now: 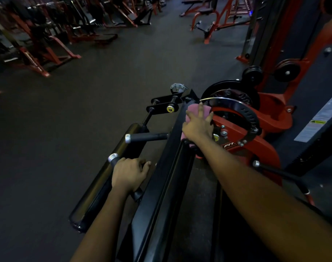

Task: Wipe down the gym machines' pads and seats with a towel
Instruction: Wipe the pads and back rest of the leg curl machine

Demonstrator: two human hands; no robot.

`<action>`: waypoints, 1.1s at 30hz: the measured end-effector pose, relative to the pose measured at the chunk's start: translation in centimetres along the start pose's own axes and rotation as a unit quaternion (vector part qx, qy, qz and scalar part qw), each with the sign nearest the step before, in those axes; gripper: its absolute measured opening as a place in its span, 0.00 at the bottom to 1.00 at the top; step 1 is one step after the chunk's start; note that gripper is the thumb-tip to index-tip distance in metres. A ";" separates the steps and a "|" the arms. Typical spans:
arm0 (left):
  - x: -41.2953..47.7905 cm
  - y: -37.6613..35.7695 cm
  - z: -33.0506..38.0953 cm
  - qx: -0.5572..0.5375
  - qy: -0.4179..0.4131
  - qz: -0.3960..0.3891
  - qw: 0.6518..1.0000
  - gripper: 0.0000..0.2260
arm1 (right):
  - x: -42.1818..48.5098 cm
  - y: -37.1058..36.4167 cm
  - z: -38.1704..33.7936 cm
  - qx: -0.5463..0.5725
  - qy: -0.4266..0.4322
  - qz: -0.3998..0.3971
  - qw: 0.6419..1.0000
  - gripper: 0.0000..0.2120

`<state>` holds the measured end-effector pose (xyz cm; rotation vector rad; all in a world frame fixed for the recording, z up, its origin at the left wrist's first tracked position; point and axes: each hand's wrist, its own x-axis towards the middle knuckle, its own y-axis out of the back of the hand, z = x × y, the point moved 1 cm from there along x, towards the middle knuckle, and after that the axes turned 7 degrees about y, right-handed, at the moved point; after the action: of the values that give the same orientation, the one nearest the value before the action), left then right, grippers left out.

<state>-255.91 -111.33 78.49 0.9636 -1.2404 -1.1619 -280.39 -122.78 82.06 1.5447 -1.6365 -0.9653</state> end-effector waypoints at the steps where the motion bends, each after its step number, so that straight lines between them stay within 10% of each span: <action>1: -0.2 0.1 0.0 -0.001 -0.001 0.005 1.000 0.17 | -1.6 -0.6 -0.3 -0.004 0.010 0.004 1.000 0.28; 11: 1.7 0.5 1.2 -0.174 0.119 0.063 0.976 0.17 | -5.2 -2.1 0.0 0.001 0.058 0.029 0.998 0.28; 15: 6.9 0.1 3.6 -0.105 0.042 0.095 0.989 0.11 | 0.3 -0.9 1.4 0.008 0.045 0.019 0.999 0.27; 20: 12.2 -3.1 5.3 -0.010 0.062 -0.089 0.994 0.15 | 5.6 0.6 3.4 0.051 0.045 -0.004 0.998 0.22; 24: 12.4 -4.0 5.5 0.028 0.076 -0.029 0.996 0.20 | 8.2 0.8 5.8 0.160 0.052 -0.011 0.986 0.15; 28: 12.8 -4.8 4.3 0.044 0.051 -0.078 0.995 0.22 | 9.5 -0.3 8.9 0.426 0.067 -0.043 0.901 0.10; 31: 13.1 -4.8 4.3 0.047 0.052 -0.094 0.993 0.25 | 12.8 -5.8 12.8 0.647 -0.004 -0.122 0.753 0.11; 33: 13.3 -4.8 4.3 0.048 0.059 -0.118 0.990 0.22 | 15.0 -8.0 15.8 0.627 -0.073 -0.088 0.771 0.07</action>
<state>-261.28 -125.01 76.82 1.2605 -1.1184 -1.2165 -291.13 -136.90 67.04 2.5047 -2.4714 0.1249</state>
